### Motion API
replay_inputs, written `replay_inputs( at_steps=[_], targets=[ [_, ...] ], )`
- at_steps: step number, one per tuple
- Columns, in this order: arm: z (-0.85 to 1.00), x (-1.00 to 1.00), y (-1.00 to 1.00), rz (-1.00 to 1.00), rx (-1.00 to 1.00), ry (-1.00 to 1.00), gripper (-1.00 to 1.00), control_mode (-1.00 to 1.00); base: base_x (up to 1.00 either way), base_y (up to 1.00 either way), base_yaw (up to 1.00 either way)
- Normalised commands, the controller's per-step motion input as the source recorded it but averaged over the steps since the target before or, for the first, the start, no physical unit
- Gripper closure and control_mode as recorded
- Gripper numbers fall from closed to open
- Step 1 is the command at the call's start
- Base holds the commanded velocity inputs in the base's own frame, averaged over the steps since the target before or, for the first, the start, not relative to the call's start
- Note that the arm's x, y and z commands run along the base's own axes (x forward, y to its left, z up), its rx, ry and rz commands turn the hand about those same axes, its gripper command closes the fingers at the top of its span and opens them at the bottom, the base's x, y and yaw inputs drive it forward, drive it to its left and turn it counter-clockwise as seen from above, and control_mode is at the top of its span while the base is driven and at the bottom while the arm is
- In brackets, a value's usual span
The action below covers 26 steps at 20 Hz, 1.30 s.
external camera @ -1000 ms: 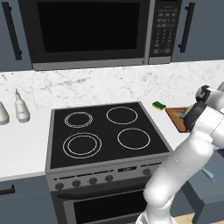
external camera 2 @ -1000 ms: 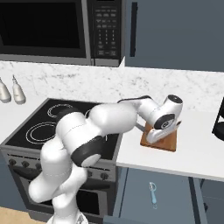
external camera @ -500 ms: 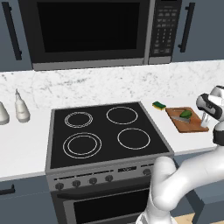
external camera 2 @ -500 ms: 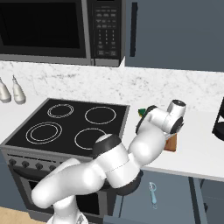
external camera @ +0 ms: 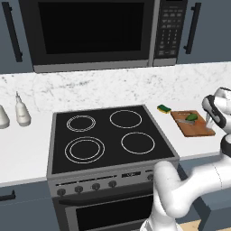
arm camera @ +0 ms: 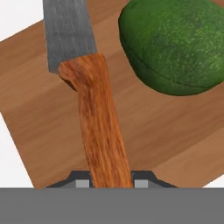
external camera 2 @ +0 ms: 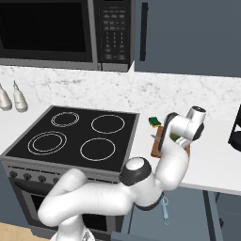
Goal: Place the appropriate cutting tool for cutting the avocado skin on the cutting board.
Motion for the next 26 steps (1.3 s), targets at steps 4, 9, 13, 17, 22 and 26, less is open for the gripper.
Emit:
replay_inputs(
  at_steps=[4, 9, 13, 17, 22, 26],
  targets=[
    [-0.35, 0.22, -0.09, 0.06, 0.0, 0.0, 1.0, -1.0, 0.0, 0.0, 0.0],
    [-0.44, 0.0, -0.09, 0.06, 0.0, 0.0, -1.0, -1.0, 0.0, 0.0, 0.0],
    [-0.2, 0.08, -0.09, 0.03, 0.0, 0.0, -1.0, -1.0, 0.0, 0.0, 0.0],
    [0.0, -0.23, -0.14, 0.01, 0.01, -0.03, -1.0, -1.0, 0.0, 0.0, 0.0],
    [0.05, -0.66, 0.08, 0.0, 0.01, -0.15, -1.0, -1.0, 0.0, 0.0, 0.0],
    [0.11, -0.73, 0.84, -0.01, -0.06, -0.19, -1.0, -1.0, 0.0, 0.0, 0.0]
  ],
)
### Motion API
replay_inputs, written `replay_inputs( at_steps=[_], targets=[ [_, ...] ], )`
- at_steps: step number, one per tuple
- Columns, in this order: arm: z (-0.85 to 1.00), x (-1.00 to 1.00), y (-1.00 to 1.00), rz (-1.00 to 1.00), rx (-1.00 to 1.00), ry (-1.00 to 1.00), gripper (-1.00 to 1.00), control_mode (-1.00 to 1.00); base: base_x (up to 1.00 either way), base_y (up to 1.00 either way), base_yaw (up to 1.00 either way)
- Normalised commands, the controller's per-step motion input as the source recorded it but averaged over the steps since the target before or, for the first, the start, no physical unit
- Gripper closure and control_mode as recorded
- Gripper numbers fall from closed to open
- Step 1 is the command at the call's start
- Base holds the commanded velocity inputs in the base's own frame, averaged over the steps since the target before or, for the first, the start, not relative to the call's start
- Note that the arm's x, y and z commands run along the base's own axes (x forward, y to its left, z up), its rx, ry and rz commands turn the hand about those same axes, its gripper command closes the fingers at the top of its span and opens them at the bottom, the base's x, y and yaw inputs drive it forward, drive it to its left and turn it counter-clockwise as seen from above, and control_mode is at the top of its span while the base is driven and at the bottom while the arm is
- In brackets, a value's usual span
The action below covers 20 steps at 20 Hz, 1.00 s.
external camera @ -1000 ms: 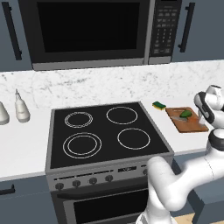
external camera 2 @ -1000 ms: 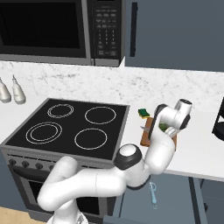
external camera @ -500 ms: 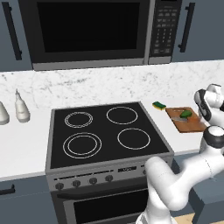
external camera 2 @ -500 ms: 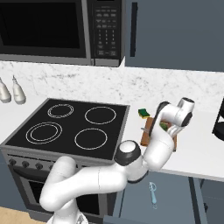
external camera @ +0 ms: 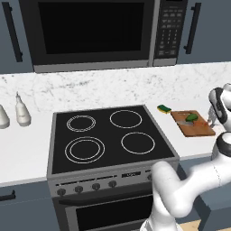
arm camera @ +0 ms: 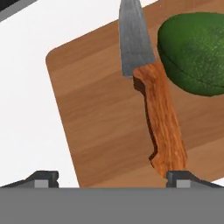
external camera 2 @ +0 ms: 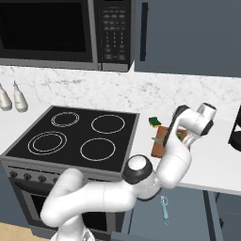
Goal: Place the appropriate cutting tool for cutting the avocado skin on the cutting board.
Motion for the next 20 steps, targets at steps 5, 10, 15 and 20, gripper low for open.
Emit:
replay_inputs(
  at_steps=[5, 10, 15, 20],
  targets=[
    [0.0, -0.91, 0.9, -0.17, -0.1, -0.06, -1.0, -1.0, 0.0, 0.0, 0.0],
    [0.0, -1.0, 0.59, -0.34, -0.04, -0.11, -1.0, -1.0, 0.0, 0.0, 0.0],
    [0.22, -0.92, 0.53, -0.44, -0.06, -0.14, -1.0, -1.0, 0.0, 0.0, 0.0],
    [0.75, -0.77, 0.37, -0.32, -0.12, -0.03, -1.0, -1.0, 0.0, 0.0, 0.0]
  ],
)
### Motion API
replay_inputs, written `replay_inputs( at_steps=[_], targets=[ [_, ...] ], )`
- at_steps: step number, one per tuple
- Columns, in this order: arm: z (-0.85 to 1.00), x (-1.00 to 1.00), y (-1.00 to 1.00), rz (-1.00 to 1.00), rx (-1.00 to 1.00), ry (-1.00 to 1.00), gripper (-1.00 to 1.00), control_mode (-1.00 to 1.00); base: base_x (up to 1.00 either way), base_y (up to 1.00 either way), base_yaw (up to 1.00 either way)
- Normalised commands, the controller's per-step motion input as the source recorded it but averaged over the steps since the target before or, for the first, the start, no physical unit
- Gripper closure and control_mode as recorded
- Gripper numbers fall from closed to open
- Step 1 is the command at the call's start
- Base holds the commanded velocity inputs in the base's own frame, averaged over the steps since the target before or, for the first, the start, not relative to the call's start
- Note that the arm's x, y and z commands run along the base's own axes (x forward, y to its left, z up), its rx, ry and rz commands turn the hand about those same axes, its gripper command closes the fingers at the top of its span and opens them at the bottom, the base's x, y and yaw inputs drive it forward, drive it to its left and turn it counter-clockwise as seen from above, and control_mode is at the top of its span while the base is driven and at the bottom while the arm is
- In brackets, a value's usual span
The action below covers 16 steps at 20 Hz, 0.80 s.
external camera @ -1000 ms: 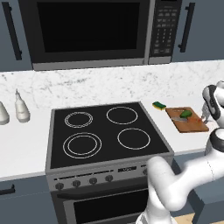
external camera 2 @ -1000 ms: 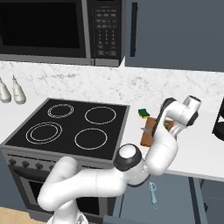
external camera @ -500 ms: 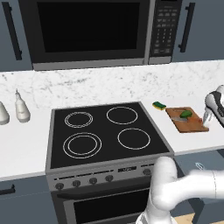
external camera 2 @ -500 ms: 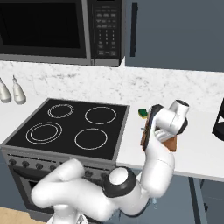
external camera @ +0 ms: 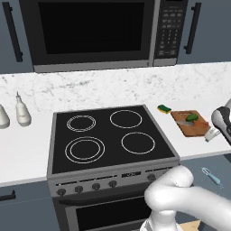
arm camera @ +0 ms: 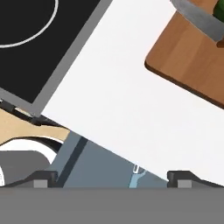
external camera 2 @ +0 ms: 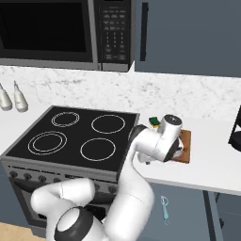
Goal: Place the appropriate cutting tool for cutting the avocado skin on the cutting board.
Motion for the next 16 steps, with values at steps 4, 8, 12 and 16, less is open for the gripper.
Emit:
replay_inputs(
  at_steps=[4, 8, 12, 16],
  targets=[
    [0.88, -0.97, 0.0, -0.2, -0.08, -0.07, -1.0, -1.0, 0.0, 0.0, 0.0],
    [0.83, -1.0, 0.02, -0.14, -0.09, -0.14, -1.0, -1.0, 0.0, 0.0, 0.0],
    [0.64, -0.93, 0.55, -0.22, -0.05, -0.16, -1.0, -1.0, 0.0, 0.0, 0.0],
    [0.39, -0.95, 0.98, -0.3, 0.0, -0.09, -1.0, -1.0, 0.0, 0.0, 0.0]
  ],
)
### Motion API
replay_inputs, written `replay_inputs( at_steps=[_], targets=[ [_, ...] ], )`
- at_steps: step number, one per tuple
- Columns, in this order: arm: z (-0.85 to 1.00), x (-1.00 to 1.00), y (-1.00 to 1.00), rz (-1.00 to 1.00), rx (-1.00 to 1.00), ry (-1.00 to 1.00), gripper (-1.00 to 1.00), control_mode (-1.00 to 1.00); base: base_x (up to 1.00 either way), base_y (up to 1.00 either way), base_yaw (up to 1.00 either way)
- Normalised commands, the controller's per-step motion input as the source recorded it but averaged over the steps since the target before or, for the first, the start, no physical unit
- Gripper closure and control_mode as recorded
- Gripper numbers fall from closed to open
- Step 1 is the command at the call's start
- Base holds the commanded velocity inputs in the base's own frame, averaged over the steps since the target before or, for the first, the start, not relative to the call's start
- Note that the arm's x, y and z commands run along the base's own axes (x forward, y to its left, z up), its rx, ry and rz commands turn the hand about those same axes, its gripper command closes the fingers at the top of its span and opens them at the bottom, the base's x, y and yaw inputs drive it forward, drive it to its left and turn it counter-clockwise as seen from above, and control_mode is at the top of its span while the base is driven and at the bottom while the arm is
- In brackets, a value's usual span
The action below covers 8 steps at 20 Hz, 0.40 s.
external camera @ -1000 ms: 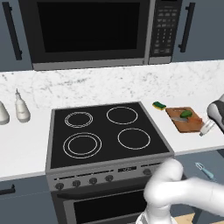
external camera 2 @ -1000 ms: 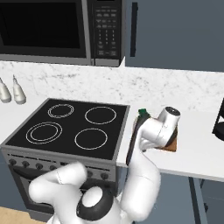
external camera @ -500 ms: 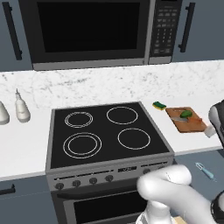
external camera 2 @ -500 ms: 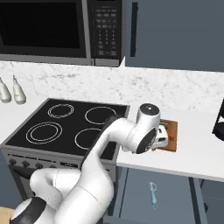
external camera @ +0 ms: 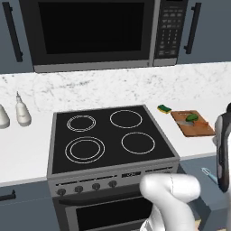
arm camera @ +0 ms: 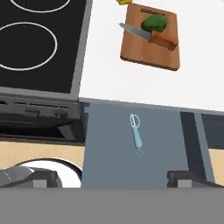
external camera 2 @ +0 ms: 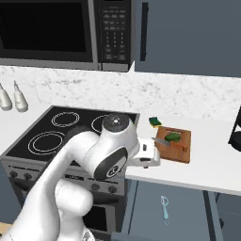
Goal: Place the appropriate cutting tool for cutting the avocado skin on the cutting board.
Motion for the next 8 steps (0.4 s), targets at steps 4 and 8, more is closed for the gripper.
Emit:
replay_inputs(
  at_steps=[4, 8],
  targets=[
    [0.17, -0.8, 1.0, -0.3, 0.0, 0.0, -1.0, -1.0, 0.0, 0.0, 0.0],
    [0.2, -0.38, 1.0, -0.18, 0.0, 0.0, -1.0, -1.0, 0.0, 0.0, 0.0]
  ],
)
